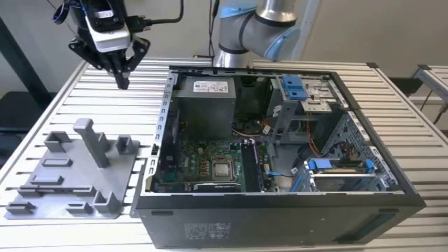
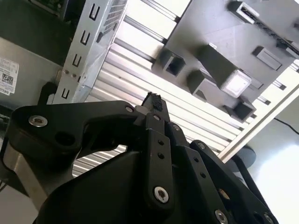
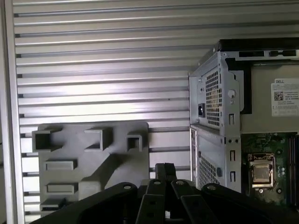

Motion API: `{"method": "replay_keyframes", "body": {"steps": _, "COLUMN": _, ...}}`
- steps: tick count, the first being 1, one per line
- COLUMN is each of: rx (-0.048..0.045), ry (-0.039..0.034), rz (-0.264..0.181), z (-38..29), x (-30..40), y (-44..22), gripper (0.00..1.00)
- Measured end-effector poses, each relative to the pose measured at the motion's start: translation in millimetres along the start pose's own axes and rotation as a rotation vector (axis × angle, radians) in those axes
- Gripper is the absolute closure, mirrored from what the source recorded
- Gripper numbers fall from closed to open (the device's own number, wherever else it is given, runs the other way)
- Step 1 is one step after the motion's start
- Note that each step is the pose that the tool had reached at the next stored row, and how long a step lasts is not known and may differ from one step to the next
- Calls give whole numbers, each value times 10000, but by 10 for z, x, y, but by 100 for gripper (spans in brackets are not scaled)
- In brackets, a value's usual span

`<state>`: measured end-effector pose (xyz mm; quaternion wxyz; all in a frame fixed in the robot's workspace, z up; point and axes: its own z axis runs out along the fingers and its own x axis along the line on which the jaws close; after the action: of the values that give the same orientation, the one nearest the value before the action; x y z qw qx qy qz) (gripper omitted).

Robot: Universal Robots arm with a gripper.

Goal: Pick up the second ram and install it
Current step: 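Reach for the second ram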

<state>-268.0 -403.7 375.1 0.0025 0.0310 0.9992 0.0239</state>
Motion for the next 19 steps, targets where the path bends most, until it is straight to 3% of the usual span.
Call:
{"method": "replay_keyframes", "body": {"steps": 8, "rx": 6, "ry": 110, "rz": 1, "z": 45, "x": 256, "y": -18, "gripper": 89}}
{"method": "replay_keyframes", "body": {"steps": 15, "rx": 13, "ry": 206, "rz": 4, "z": 86, "x": 383, "y": -28, "gripper": 89}}
{"method": "replay_keyframes", "body": {"steps": 19, "rx": 8, "ry": 238, "rz": -1, "z": 103, "x": 499, "y": -40, "gripper": 89}}
